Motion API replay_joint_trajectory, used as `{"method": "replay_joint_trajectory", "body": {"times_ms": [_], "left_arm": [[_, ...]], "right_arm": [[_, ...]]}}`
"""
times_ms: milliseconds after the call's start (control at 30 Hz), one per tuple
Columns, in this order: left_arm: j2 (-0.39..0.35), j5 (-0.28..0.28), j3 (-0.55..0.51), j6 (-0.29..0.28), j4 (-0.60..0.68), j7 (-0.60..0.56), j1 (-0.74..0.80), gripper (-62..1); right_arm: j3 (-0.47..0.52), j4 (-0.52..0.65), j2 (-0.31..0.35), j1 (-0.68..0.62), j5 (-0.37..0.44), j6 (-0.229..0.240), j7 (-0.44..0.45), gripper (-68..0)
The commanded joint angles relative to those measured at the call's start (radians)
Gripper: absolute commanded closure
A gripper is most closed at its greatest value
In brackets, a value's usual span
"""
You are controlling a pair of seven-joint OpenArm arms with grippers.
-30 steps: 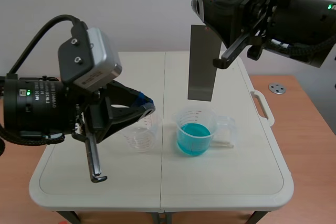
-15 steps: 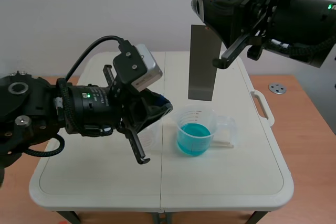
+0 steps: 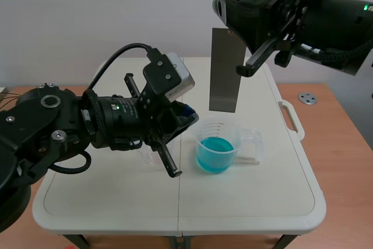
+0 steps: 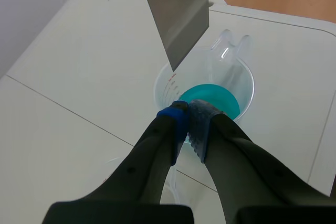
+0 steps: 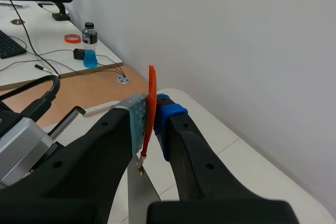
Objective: Hold the metal plate by the orange handle, dip it into the blue solution, take it out and point at it, then put the plate back in the beaker on the left.
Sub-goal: 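Point at the plate with the left hand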
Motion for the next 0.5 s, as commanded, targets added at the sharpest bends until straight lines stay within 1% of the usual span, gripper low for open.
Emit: {"method": "replay_joint_trajectory", "body": {"times_ms": [0,33,267,367,467], "left_arm": [[0.005,-0.006,-0.001,0.011,0.014,-0.017,-0.006,-1.9],[0.005,-0.006,-0.001,0.017,0.014,-0.017,-0.006,-1.9],[0.004,-0.006,-0.011,0.017,0.014,-0.016,-0.005,-1.9],[-0.001,-0.012,-0.053,0.017,0.018,-0.017,0.000,-1.9],[-0.020,-0.011,-0.122,0.017,0.053,-0.018,0.021,-1.9]], "right_arm": [[0.009,0.003,0.005,0.011,0.014,-0.003,0.018,-1.1],[0.009,0.003,0.005,0.011,0.014,-0.003,0.018,-1.1],[0.009,0.003,0.005,0.011,0.014,-0.003,0.018,-1.1],[0.009,0.003,0.005,0.011,0.014,-0.003,0.018,-1.1],[0.009,0.003,0.005,0.011,0.015,-0.003,0.018,-1.1]]}}
